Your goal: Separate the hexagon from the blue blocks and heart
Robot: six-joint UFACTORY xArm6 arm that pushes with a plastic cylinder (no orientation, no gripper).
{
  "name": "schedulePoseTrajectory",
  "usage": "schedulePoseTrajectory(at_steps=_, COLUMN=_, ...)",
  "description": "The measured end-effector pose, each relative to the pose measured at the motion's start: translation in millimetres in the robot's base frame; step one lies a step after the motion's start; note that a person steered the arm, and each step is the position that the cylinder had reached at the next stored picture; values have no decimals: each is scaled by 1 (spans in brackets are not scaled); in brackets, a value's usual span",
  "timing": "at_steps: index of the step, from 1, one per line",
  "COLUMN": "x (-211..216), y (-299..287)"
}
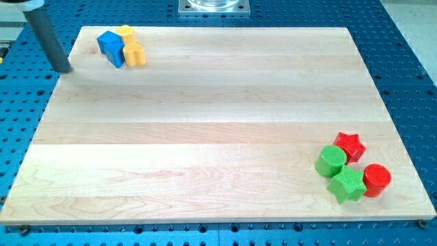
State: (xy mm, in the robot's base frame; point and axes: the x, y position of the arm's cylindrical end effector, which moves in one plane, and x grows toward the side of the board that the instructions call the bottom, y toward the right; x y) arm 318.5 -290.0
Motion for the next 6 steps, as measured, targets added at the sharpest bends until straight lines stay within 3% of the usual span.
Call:
schedulePoseTrajectory(at_steps=1, x=1, y=4)
schedulePoseTrajectory(at_steps=3, x=-66, y=-3)
schedulePoseTrajectory(at_steps=5, x=-94, y=58)
schedulePoseTrajectory(at_steps=6, x=-95, y=126)
